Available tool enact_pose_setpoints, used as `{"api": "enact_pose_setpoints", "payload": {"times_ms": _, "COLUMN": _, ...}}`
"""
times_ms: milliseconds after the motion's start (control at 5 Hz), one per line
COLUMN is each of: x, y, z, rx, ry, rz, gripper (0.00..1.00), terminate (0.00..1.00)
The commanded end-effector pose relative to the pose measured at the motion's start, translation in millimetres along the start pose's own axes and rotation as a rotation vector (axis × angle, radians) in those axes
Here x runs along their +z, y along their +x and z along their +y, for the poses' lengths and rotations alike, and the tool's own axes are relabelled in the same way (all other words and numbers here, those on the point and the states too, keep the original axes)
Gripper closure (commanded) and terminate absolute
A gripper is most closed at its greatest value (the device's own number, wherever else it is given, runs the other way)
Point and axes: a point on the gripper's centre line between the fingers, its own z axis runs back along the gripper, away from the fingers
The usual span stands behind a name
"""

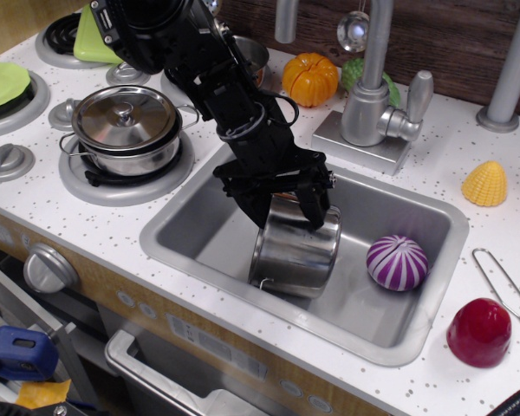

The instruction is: Flip pot upright in sink

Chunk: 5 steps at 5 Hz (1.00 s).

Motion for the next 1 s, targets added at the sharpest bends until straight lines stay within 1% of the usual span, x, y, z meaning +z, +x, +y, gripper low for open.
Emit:
{"api": "enact_pose_setpoints", "payload": {"times_ms": 0, "x": 6, "y": 10, "z": -8, "rx": 0.017, "ry": -0.006, "rz": -0.042, "gripper": 1.0, "terminate": 0.0}}
{"api": "enact_pose_setpoints", "payload": {"times_ms": 200, "x": 3, "y": 14, "z": -12, "rx": -0.019, "ry": 0.073, "rz": -0.092, "gripper": 1.0, "terminate": 0.0}}
{"api": "enact_pose_setpoints", "payload": {"times_ms": 400, "x": -2, "y": 13, "z": -22, "rx": -0.076, "ry": 0.237, "rz": -0.129, "gripper": 1.0, "terminate": 0.0}}
{"api": "enact_pose_setpoints", "payload": {"times_ms": 600, "x": 2, "y": 15, "z": -27, "rx": -0.151, "ry": 0.338, "rz": -0.032, "gripper": 1.0, "terminate": 0.0}}
{"api": "enact_pose_setpoints", "payload": {"times_ms": 800, "x": 5, "y": 15, "z": -29, "rx": -0.187, "ry": 0.458, "rz": -0.004, "gripper": 1.0, "terminate": 0.0}}
